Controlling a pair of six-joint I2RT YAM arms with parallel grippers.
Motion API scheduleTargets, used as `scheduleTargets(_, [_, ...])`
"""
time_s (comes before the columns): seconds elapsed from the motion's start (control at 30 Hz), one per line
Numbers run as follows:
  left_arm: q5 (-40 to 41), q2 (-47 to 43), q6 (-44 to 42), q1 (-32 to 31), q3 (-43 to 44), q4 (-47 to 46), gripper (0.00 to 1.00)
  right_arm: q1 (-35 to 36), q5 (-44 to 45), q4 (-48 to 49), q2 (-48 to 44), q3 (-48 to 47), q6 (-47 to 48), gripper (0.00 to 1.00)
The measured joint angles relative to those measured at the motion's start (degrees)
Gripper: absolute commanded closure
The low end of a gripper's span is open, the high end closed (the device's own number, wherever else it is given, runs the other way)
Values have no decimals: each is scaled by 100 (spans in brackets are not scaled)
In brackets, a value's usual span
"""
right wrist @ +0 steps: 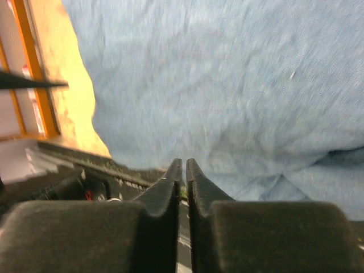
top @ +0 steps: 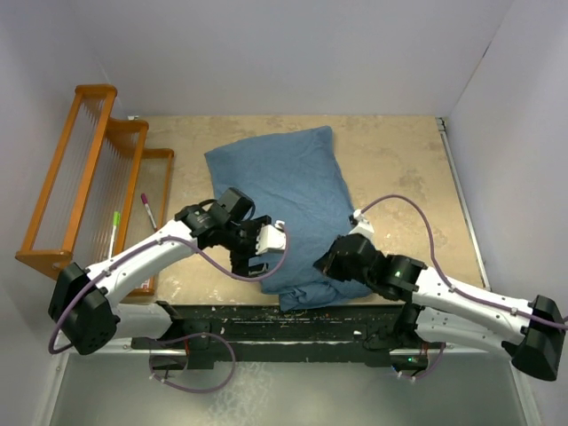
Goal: Remove the pillowcase from the pillow
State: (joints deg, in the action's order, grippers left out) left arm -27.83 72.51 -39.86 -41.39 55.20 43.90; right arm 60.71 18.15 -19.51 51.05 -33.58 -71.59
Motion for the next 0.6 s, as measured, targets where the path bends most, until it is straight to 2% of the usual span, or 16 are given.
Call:
scheduleTargets(0.07, [11, 37, 9, 0, 44, 118, 1, -378, -177, 109, 127, -109, 175, 40])
scheduleTargets(0.1, [22, 52, 17, 9, 66, 149, 1, -549, -260, 122, 286, -166, 304, 34])
scheduleTargets(0.17, [13, 61, 20, 72, 94, 160, 1, -706, -341, 146, 673, -240, 468, 28])
scheduleTargets(0.3, [-181, 328, 13, 592, 267, 260, 1, -737, -732, 380, 1711, -251, 595, 26])
scheduleTargets(0.37, [-205, 485, -9, 938, 354, 289, 1, -748, -881, 577, 2076, -243, 592, 27])
scheduleTargets(0.47, [-197, 638, -39, 1252, 404, 354, 1, -758, -1008, 916, 2472, -240, 601, 35])
scheduleTargets(0.53, [-210, 568, -48, 1281, 404, 413, 1, -765, -1056, 1137, 2695, -264, 610, 50])
scheduleTargets(0.6, [-251, 420, -50, 1279, 398, 442, 1, -789, -1132, 1322, 2848, -350, 649, 69])
